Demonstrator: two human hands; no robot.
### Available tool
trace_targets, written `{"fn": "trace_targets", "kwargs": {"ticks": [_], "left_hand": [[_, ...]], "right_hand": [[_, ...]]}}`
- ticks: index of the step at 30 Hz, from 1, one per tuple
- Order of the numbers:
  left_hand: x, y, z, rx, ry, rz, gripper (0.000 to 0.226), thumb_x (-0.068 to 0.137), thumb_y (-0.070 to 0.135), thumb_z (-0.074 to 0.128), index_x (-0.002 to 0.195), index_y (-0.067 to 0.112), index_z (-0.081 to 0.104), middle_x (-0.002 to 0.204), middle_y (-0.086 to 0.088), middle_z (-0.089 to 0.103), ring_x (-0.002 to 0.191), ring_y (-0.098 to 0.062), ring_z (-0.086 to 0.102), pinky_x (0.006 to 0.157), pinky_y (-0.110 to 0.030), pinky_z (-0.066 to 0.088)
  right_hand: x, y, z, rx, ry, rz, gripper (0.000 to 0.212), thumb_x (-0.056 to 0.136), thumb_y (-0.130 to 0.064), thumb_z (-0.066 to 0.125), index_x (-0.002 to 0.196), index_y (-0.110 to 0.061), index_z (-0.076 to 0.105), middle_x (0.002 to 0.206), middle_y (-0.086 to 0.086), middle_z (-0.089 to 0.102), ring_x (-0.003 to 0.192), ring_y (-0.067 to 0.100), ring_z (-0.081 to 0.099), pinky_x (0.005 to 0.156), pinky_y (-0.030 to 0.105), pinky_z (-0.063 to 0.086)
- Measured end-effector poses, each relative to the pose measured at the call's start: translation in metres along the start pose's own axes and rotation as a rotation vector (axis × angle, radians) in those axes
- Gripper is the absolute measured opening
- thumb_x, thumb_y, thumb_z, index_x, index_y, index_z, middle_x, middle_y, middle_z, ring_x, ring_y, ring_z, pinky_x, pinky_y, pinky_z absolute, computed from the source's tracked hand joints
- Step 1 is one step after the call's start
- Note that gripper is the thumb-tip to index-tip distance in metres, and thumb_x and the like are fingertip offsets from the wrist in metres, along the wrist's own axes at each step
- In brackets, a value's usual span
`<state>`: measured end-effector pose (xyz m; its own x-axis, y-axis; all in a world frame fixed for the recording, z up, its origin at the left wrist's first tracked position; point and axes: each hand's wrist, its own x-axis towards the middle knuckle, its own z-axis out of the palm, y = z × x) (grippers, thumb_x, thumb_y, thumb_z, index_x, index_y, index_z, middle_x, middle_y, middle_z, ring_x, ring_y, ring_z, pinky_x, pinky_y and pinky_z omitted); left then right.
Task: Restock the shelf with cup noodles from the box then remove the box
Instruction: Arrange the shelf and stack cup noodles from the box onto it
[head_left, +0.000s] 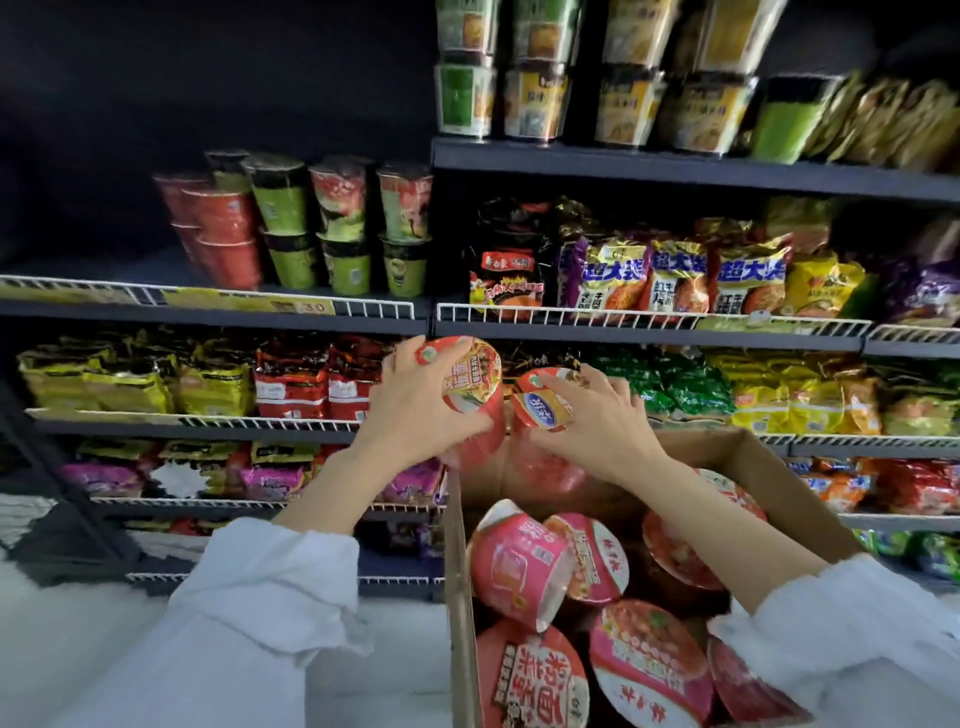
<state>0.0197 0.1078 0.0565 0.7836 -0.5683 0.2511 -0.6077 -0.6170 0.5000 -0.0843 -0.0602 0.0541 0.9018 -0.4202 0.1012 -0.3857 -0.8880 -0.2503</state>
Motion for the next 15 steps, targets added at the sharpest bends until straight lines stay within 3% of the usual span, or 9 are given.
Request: {"fn": "trace_targets", "kwargs": {"ticks": [4, 15], "left_hand": [[0.008, -0.051, -0.042, 0.04, 0.097, 0.001, 0.084, 0.071, 0.048, 0.072, 0.144, 0.043, 0.029, 0.153, -0.005, 0.017, 0.139, -0.029, 0.015, 0.112, -0.048, 0.023], [0.072, -0.26, -0.18, 0.193, 0.298, -0.161, 0.085, 0.07, 0.055, 0.069, 0.143, 0.044, 0.028, 0.155, -0.006, 0.018, 0.14, -0.029, 0.016, 0.11, -0.048, 0.025]], "right_hand": [[0.036, -0.065, 0.003, 0.041, 0.03, -0.085, 0.073, 0.078, -0.062, 0.055, 0.144, -0.043, 0.03, 0.157, 0.008, 0.018, 0.142, 0.034, 0.016, 0.113, 0.052, 0.017], [0.173, -0.296, 0.055, 0.288, 0.117, -0.252, 0.062, 0.081, -0.063, 0.055, 0.138, -0.044, 0.041, 0.151, 0.004, 0.032, 0.139, 0.029, 0.025, 0.112, 0.046, 0.02]]}}
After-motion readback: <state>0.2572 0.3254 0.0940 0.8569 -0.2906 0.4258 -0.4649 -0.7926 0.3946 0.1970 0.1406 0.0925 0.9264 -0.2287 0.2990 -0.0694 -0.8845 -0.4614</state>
